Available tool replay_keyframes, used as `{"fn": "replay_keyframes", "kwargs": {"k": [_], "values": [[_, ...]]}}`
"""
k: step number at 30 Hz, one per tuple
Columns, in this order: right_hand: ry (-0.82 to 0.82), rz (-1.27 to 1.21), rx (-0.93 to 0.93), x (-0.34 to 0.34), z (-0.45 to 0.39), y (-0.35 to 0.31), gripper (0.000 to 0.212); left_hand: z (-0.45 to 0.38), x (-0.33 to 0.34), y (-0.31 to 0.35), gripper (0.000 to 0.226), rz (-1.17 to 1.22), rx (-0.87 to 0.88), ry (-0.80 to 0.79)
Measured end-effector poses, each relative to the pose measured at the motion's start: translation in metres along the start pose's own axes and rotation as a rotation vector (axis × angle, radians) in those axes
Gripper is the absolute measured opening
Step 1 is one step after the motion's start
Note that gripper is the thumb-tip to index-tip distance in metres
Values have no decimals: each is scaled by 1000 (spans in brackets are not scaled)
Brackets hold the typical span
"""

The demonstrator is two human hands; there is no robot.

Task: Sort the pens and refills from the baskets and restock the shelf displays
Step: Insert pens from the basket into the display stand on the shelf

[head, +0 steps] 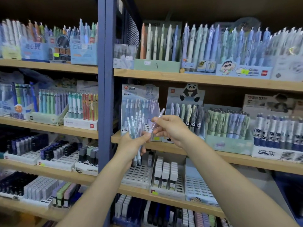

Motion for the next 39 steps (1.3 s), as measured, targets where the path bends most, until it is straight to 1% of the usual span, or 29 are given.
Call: {"fn": "replay_keyframes", "kwargs": {"k": [3, 6, 10, 13, 15, 19, 25, 29, 32, 35, 37, 39], "values": [[121, 49, -34, -8, 0, -5, 28, -7, 1, 0, 28, -40, 1, 85], [235, 246, -63, -14, -1, -4, 34, -14, -6, -5, 27, -103, -8, 167], [209, 427, -95, -4, 2, -2, 32, -16, -15, -9, 18, -135, 15, 199], [190, 449, -140, 9, -1, -3, 31, -16, -20, -8, 24, -239, 26, 181], [201, 438, -145, 15, -3, -6, 31, -16, -24, -5, 28, -317, 31, 167], [230, 382, -177, 16, -7, -3, 30, -15, -37, 2, 23, -435, 59, 167], [217, 337, -203, 18, -4, 2, 29, -12, -60, 10, 20, -446, 76, 245], [215, 297, -197, 15, -2, 1, 26, -10, -54, 12, 22, -449, 65, 223], [288, 185, -224, 3, -1, -2, 23, -8, -43, 12, 29, -473, 48, 195], [351, -14, -301, -8, -2, -12, 17, -8, -42, 10, 30, -443, 40, 204], [367, -100, -343, -11, -3, -19, 14, -7, -41, 9, 30, -434, 31, 209], [347, -115, -359, -8, -5, -22, 13, -4, -40, 10, 29, -440, 27, 217]]}}
Point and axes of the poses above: each hand's wrist, its own z-axis away from the middle knuckle, its own x-axis out of the palm, y = z × x, the point moved 3 cm from there along -z, towards the middle knuckle, and after that the axes turned 2 degrees about x, right-handed, at the moved point
